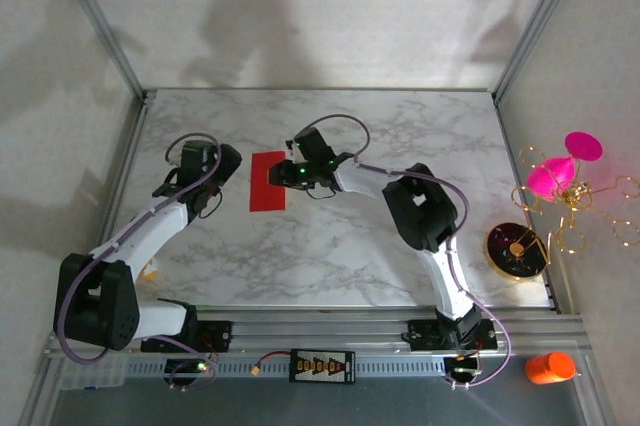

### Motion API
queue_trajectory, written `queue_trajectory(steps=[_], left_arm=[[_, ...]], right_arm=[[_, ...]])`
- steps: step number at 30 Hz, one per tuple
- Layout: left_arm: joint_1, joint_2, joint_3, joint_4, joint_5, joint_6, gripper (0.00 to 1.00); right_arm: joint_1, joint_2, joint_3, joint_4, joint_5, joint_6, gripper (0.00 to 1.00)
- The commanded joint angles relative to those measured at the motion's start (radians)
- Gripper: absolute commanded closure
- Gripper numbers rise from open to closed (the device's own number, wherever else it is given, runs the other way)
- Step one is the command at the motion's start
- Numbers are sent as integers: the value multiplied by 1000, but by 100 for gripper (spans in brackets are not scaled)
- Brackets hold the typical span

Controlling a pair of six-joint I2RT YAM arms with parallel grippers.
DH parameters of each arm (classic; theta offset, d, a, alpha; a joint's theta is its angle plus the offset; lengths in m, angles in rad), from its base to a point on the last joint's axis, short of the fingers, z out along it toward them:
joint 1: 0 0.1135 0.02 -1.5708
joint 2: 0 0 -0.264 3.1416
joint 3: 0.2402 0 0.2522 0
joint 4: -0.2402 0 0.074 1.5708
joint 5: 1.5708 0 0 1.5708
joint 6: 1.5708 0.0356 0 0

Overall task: Fold a paper plane with a square sheet of paper (pick it up from the middle)
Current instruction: Turn over the paper at the center of the table, then move the paper to the center of the table.

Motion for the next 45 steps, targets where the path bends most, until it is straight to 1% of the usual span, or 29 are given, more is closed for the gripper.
queue_trajectory(steps=[1,7,11,13,16,20,22,25,28,31,34,37,39,43,45], left_arm=[[5,-19,-7,52,-2,-14,1],[4,18,0,80,54,-14,1],[3,42,1,100,97,-23,1],[-2,55,4,106,120,-23,1],[-19,70,4,121,144,-12,1],[-51,106,24,105,200,5,1],[-81,119,34,95,220,16,1],[-132,140,36,100,238,7,1],[-188,168,33,119,248,-15,1],[-246,197,25,143,266,-38,1],[-302,218,12,157,269,-57,1],[-346,243,-4,180,290,-89,6],[-366,265,-4,185,302,-112,15],[-396,306,-1,206,336,-144,26],[-402,333,7,200,350,-152,34]], right_arm=[[21,67,103,-108,4,-37,53],[27,177,238,-242,67,-53,53],[20,165,228,-324,124,-74,53],[6,127,163,-328,133,-78,52],[-25,32,-6,-284,133,-87,52],[-88,-124,-268,-186,65,-122,52],[-115,-207,-383,-134,43,-149,52],[-141,-280,-447,-89,10,-174,53],[-153,-357,-464,-19,10,-137,53],[-164,-401,-471,13,80,-59,52],[-172,-387,-484,12,127,-21,53],[-180,-337,-461,-23,115,-21,56],[-181,-315,-448,-42,115,-27,57],[-182,-292,-448,-61,137,-34,57],[-182,-275,-451,-70,141,-27,57]])
